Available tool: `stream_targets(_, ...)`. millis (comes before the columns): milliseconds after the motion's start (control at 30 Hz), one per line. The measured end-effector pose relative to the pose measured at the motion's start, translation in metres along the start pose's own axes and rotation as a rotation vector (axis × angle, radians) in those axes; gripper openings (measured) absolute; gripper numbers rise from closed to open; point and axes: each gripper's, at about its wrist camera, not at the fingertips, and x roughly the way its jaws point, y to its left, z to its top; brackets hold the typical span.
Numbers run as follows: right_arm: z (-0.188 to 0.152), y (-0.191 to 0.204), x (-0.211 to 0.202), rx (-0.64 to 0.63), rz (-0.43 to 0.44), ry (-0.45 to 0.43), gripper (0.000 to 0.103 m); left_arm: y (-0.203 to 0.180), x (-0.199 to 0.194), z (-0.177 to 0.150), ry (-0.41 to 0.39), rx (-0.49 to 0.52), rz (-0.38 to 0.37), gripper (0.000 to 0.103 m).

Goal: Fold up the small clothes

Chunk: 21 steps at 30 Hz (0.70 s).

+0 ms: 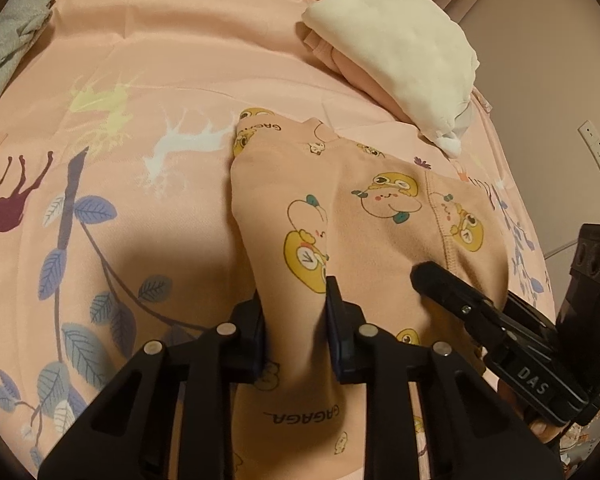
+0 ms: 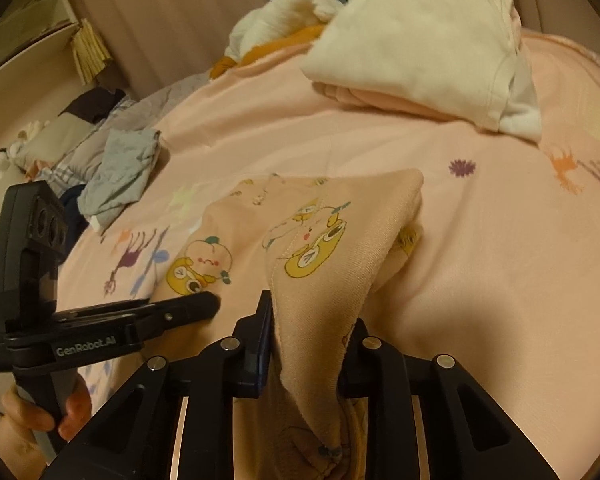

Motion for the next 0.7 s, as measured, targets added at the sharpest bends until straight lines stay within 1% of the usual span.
stream_targets(133,0.0,0.01,-0.011,-0.017,0.018,-0.027,0.026,-0.003,-0.012,-0.003,-0.018,0.005,-0.001,0.023)
stream_targets(400,-0.003,0.027,-0.032,-0.044,0.04,-0.06,0.026,-0.005,-0.04,-0.014,-0.044,-0.012,-0.027,0.023)
stream_targets(700,-0.011,0.05,-0.055,-0.077,0.081,-0.079,0.026,-0.004,-0.08,-0.037,-0.077,-0.024,-0.039,0.024)
